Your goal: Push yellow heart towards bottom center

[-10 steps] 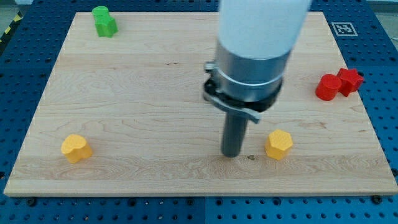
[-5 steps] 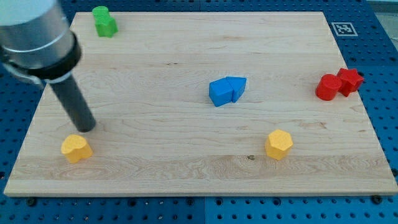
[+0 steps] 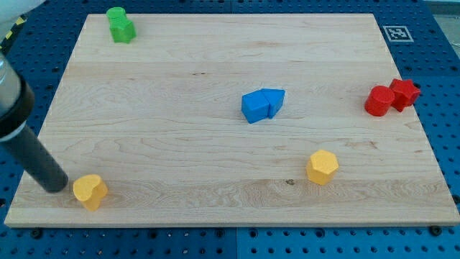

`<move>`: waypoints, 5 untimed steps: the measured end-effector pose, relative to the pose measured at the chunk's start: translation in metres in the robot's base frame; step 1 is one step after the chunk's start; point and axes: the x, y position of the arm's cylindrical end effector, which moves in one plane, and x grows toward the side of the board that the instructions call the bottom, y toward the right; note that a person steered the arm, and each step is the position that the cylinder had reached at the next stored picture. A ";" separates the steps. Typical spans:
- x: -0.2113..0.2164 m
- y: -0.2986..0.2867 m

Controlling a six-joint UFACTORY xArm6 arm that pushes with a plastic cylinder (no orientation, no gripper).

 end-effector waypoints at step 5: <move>0.000 0.158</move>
